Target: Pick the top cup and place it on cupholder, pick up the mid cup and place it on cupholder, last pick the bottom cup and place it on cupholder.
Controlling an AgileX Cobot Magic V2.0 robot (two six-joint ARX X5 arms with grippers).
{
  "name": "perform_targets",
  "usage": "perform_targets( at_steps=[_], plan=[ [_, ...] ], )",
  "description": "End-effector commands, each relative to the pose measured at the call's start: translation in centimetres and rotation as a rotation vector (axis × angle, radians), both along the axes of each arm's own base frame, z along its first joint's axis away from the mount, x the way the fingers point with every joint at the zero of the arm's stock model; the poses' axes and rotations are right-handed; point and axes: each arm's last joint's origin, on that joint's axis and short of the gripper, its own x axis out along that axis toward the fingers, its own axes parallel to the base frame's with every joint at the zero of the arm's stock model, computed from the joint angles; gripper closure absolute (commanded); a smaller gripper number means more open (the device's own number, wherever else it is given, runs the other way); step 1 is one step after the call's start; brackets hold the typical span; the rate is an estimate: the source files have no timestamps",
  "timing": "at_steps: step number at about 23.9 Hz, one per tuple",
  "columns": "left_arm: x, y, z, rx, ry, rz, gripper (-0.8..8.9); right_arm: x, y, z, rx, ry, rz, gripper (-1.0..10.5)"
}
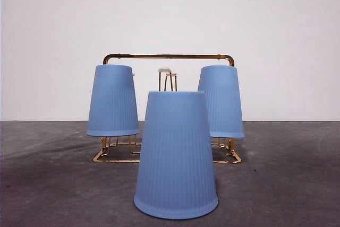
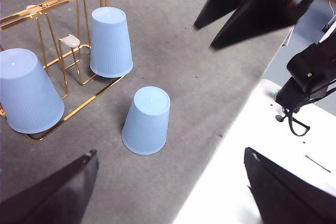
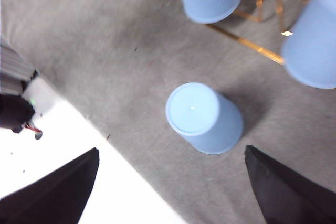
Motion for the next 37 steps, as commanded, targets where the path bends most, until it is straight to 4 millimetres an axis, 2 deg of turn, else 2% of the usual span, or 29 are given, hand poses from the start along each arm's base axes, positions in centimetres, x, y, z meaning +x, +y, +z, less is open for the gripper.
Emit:
perform_targets(
  at_steps=[1, 8, 14, 21, 23, 25, 27, 31, 34, 37],
  plan=[
    [-0.1, 0.0, 0.3, 0.002, -0.027, -0.021, 3.77, 0.8, 2.1, -1.0, -0.017, 0.045, 0.006, 5.0],
    [-0.1, 0.0, 0.3, 0.002, -0.026, -0.021, 3.77, 2.7, 5.8, -4.3, -0.104, 0.082, 0.005, 4.0],
    [-0.1, 0.0, 0.3, 0.002, -0.027, -0.021, 3.77, 4.0, 7.2, -6.9, -0.239, 0.061, -0.062, 4.0],
    [-0.1, 0.0, 0.3, 0.002, -0.026, -0.021, 3.77, 5.1, 8.6, -9.5, -0.292, 0.105, -0.062, 4.0],
    [-0.1, 0.0, 0.3, 0.002, -0.026, -0.021, 3.77, 5.2, 8.8, -10.0, -0.297, 0.128, -0.065, 4.1],
    [-0.1, 0.0, 0.3, 0.002, -0.026, -0.021, 3.77, 5.3, 8.9, -10.2, -0.299, 0.128, -0.068, 5.2],
    [-0.1, 0.0, 0.3, 0.003, -0.024, -0.021, 3.77, 5.4, 9.0, -10.1, -0.285, 0.125, -0.070, 6.7],
    [-0.1, 0.0, 0.3, 0.006, -0.020, -0.020, 3.77, 5.5, 9.2, -9.3, -0.278, 0.130, -0.083, 7.0],
    [-0.1, 0.0, 0.3, 0.006, -0.020, -0.020, 3.77, 5.8, 9.6, -6.1, -0.259, 0.109, -0.088, 7.0],
    [-0.1, 0.0, 0.2, 0.007, -0.019, -0.020, 3.77, 6.2, 9.8, -1.6, -0.218, 0.026, -0.120, 7.0]
  ],
)
